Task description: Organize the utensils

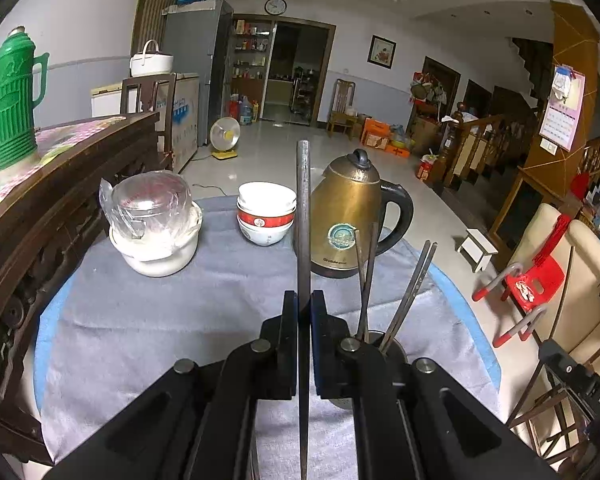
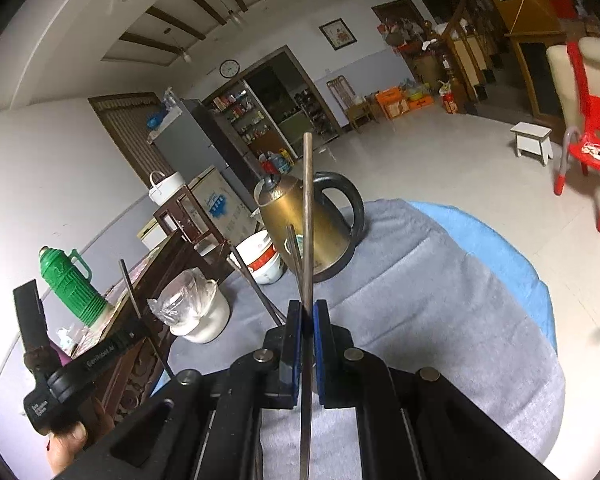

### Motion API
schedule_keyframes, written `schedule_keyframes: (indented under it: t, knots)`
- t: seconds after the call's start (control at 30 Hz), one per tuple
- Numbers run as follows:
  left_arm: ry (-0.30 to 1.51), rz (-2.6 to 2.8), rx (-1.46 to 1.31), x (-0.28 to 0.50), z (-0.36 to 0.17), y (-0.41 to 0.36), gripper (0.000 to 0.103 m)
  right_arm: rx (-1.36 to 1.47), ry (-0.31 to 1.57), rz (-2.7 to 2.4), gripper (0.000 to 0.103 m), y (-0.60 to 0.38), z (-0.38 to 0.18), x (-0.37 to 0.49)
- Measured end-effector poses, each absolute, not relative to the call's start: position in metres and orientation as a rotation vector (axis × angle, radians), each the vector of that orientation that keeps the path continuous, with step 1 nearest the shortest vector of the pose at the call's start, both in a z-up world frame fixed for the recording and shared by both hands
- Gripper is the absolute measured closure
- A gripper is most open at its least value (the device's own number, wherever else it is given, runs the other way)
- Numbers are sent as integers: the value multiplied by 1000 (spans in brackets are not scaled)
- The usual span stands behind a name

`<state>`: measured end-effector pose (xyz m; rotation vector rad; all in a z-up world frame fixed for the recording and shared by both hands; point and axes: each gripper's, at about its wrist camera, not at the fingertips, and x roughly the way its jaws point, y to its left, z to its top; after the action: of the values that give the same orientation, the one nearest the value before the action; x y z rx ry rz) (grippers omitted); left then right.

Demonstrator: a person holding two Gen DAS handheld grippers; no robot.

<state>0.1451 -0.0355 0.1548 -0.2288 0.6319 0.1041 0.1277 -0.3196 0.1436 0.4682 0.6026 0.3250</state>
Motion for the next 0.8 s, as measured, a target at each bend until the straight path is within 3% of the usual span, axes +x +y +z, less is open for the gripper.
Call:
schedule_keyframes:
  t: [0.8]
  knots:
    - [463,67,-368,163,190,-20,97,399,473,313,97,-304,179,153]
